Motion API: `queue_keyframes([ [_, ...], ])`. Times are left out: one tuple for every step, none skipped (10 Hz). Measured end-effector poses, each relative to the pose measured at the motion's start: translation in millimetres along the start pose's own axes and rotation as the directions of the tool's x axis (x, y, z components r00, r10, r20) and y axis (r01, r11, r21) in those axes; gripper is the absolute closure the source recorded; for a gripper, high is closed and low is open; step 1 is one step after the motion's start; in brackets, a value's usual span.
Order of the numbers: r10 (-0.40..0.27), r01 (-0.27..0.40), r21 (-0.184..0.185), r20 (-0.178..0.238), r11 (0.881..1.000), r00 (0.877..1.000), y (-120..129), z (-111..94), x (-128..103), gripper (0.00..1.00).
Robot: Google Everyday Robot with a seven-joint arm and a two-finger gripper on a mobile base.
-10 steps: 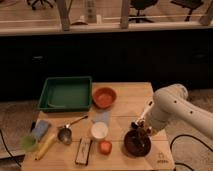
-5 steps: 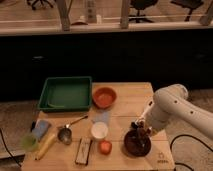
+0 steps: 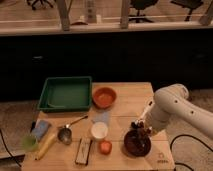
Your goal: Place grapes in purple bowl
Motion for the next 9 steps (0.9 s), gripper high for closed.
queue_keyframes([
  [-0.001,0.001,-0.001,0.001,1.0,1.0,0.5,-0.1,-0.2,0.81],
  [-0.001,0.001,0.0,0.002,1.0,1.0,0.6,-0.2,-0.4,0.81],
  [-0.002,0.002,0.0,0.003,1.0,1.0,0.5,-0.2,-0.7,0.81],
  [-0.002,0.002,0.0,0.004,1.0,1.0,0.6,-0.3,-0.9,0.81],
  [-0.002,0.002,0.0,0.004,1.0,1.0,0.6,-1.0,-1.2,0.81],
  [-0.002,0.002,-0.001,0.004,1.0,1.0,0.8,-1.0,-1.4,0.81],
  [-0.002,0.002,-0.001,0.004,1.0,1.0,0.8,-1.2,-1.5,0.81],
  [-0.003,0.003,-0.001,0.006,1.0,1.0,1.2,-1.2,-1.8,0.81],
  [-0.004,0.004,-0.001,0.007,1.0,1.0,1.1,-1.3,-2.3,0.81],
])
